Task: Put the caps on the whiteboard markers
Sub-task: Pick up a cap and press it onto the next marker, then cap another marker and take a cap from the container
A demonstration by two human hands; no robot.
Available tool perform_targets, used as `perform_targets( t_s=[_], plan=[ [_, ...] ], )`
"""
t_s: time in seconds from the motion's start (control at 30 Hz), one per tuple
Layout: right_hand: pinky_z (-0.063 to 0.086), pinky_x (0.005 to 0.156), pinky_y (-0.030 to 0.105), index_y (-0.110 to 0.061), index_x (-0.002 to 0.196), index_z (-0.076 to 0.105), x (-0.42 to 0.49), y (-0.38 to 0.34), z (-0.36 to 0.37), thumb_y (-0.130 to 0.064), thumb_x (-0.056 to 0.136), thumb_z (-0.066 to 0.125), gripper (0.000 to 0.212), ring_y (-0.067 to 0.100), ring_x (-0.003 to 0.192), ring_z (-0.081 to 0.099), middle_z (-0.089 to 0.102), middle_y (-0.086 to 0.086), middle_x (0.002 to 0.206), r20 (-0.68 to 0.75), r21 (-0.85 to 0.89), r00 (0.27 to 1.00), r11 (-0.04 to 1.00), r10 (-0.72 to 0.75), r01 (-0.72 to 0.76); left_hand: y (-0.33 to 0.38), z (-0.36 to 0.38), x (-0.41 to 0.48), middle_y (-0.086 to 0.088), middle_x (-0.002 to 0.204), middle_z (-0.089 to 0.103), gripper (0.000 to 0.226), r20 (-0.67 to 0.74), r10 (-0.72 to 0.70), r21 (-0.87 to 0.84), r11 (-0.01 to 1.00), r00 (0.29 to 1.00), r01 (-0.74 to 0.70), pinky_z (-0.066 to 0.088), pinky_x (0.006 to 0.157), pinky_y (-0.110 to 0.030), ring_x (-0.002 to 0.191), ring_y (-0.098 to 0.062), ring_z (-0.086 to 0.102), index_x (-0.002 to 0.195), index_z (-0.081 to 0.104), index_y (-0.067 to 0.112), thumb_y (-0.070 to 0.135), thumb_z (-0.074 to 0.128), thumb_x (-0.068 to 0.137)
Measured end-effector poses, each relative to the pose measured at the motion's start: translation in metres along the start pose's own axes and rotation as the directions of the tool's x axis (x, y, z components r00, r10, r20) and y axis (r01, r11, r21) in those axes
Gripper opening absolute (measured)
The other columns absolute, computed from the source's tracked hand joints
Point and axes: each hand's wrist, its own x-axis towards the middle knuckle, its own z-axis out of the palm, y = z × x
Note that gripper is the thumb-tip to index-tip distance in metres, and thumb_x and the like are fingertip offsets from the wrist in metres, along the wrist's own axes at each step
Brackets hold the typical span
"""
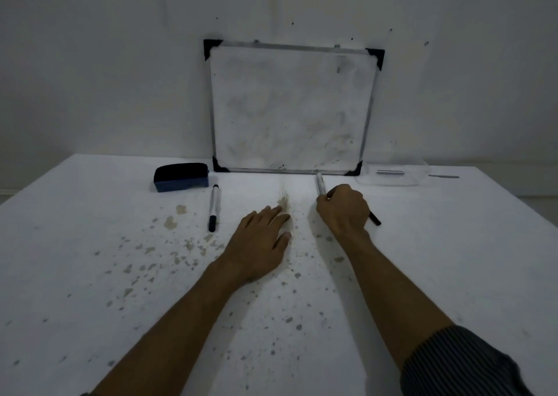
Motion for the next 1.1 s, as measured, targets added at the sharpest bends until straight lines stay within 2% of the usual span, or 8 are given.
perform_targets(
  t_s=[0.13, 0.37, 0.47, 0.53, 0.67, 0.8, 0.97, 1.1],
  plan=[
    [0.059, 0.073, 0.041, -0.001, 0.085, 0.076, -0.001, 0.002, 0.003, -0.032, 0.088, 0.066, 0.033, 0.032, 0.074, 0.072, 0.076, 0.013, 0.076, -0.034, 0.099, 0.999, 0.995, 0.021, -0.017, 0.001, 0.000, -0.001, -0.002, 0.169, 0.025, 0.055, -0.009, 0.008, -0.005, 1.000, 1.000, -0.008, 0.007, 0.127, -0.039, 0.157, -0.020, 0.018, 0.158, 0.032, 0.021, 0.043, 0.029, 0.108],
    [0.054, 0.093, 0.050, -0.007, 0.116, 0.069, -0.044, 0.005, -0.002, -0.039, 0.088, 0.072, 0.043, 0.031, 0.105, 0.063, 0.068, 0.012, 0.106, -0.090, 0.294, 0.995, 0.955, 0.047, -0.019, 0.003, -0.004, -0.002, -0.005, 0.161, 0.042, 0.055, -0.035, -0.004, -0.093, 0.996, 0.999, 0.001, 0.020, 0.125, -0.041, 0.150, -0.023, 0.035, 0.151, 0.046, 0.017, 0.043, 0.037, 0.104],
    [0.053, 0.093, 0.040, -0.012, 0.118, 0.066, -0.077, 0.003, -0.012, -0.033, 0.092, 0.070, 0.034, 0.027, 0.107, 0.061, 0.063, 0.007, 0.109, -0.007, 0.328, 1.000, 0.944, -0.025, 0.025, 0.007, -0.018, -0.006, -0.006, 0.138, 0.062, 0.042, -0.151, -0.030, -0.215, 0.977, 0.988, -0.004, 0.042, 0.109, -0.039, 0.126, -0.025, 0.057, 0.137, 0.059, 0.013, 0.034, 0.051, 0.101],
    [0.053, 0.096, 0.040, -0.016, 0.120, 0.065, -0.098, 0.004, -0.014, -0.035, 0.093, 0.068, 0.033, 0.025, 0.111, 0.061, 0.062, 0.005, 0.112, 0.057, 0.308, 0.993, 0.948, -0.100, 0.078, 0.006, -0.031, -0.006, -0.007, 0.125, 0.068, 0.033, -0.296, -0.073, -0.216, 0.976, 0.952, 0.008, 0.043, 0.102, -0.040, 0.116, -0.027, 0.060, 0.125, 0.067, 0.011, 0.028, 0.055, 0.099],
    [0.038, 0.115, 0.044, -0.016, 0.137, 0.060, -0.127, 0.003, -0.008, -0.053, 0.092, 0.063, 0.059, 0.024, 0.130, 0.054, 0.062, 0.003, 0.137, 0.148, 0.153, 0.942, 0.948, -0.301, 0.279, -0.015, -0.044, -0.010, -0.019, 0.120, 0.069, 0.037, -0.502, -0.300, -0.069, 0.949, 0.811, 0.308, 0.041, 0.100, -0.047, 0.116, -0.038, 0.058, 0.119, 0.070, 0.006, 0.030, 0.063, 0.092],
    [0.036, 0.115, 0.044, -0.014, 0.139, 0.059, -0.128, 0.002, -0.004, -0.062, 0.090, 0.055, 0.069, 0.025, 0.133, 0.053, 0.061, 0.005, 0.142, 0.201, 0.061, 0.905, 0.927, -0.375, 0.370, -0.037, -0.038, -0.024, -0.027, 0.125, 0.060, 0.071, -0.361, -0.605, -0.080, 0.778, 0.710, 0.623, 0.046, 0.093, -0.050, 0.114, -0.042, 0.055, 0.131, 0.052, -0.005, 0.048, 0.070, 0.088],
    [0.041, 0.112, 0.045, -0.015, 0.136, 0.061, -0.125, 0.003, -0.011, -0.062, 0.090, 0.061, 0.066, 0.025, 0.127, 0.057, 0.063, 0.004, 0.136, 0.223, 0.110, 0.894, 0.921, -0.389, 0.373, -0.046, -0.037, -0.027, -0.024, 0.109, 0.066, 0.034, -0.393, -0.611, -0.114, 0.774, 0.687, 0.623, 0.048, 0.082, -0.045, 0.099, -0.038, 0.063, 0.109, 0.059, -0.003, 0.029, 0.061, 0.098],
    [0.045, 0.111, 0.041, -0.017, 0.138, 0.060, -0.121, 0.000, -0.020, -0.054, 0.091, 0.067, 0.060, 0.022, 0.125, 0.059, 0.063, 0.005, 0.137, 0.231, 0.260, 0.913, 0.925, -0.337, 0.276, -0.034, -0.036, -0.022, -0.024, 0.104, 0.064, 0.022, -0.431, -0.598, -0.235, 0.797, 0.675, 0.556, 0.051, 0.071, -0.044, 0.090, -0.037, 0.063, 0.104, 0.059, -0.003, 0.018, 0.053, 0.104]
  ],
)
